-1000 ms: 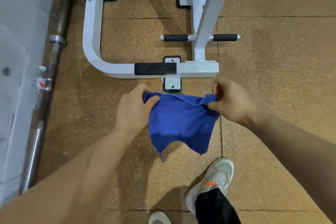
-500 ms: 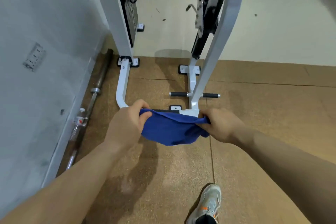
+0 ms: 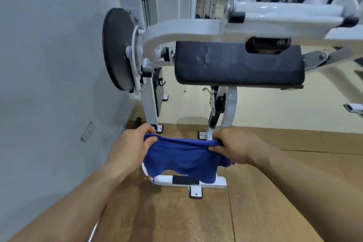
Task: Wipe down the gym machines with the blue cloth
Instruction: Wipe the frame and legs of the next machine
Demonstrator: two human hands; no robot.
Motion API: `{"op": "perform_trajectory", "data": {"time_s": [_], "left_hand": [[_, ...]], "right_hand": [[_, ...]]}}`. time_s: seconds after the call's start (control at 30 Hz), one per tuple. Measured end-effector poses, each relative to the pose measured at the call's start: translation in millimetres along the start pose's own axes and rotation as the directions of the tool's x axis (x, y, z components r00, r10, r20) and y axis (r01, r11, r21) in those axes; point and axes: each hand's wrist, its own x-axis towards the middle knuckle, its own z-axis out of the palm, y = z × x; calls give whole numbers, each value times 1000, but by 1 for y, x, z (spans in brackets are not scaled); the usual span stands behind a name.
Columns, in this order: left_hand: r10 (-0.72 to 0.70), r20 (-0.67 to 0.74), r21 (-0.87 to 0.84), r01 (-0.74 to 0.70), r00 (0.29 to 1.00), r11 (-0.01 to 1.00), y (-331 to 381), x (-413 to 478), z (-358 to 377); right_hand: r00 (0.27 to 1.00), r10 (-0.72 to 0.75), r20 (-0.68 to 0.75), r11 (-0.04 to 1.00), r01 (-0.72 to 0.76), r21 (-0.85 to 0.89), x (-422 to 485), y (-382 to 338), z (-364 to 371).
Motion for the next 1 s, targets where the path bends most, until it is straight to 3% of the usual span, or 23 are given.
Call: {"op": "perform_trajectory", "data": {"time_s": [0.17,0.43,0.6,0.8,1.0], "left_hand": [[20,-25,36,-19,999,999,34,9,-61],[-48,-48,18,49,998,999,63,6,-127],[-163,-82,1,164,983,986,52,5,-134],[-292,-102,-51,288,951,956,12,15,-123],[-372,-95,-185,351,923,918,-39,56,-101]], "right_hand": [[999,8,-41,1000,-9,-22,-15,-2,-71],[998,-57,-24,991,59,120,-20,-12,-137],[990,-138,36,975,129,182,11,-25,-142],[953,-250,170,966,232,116,77,-44,-130],[958,-201,205,958,149,244,157,-67,-103]]}}
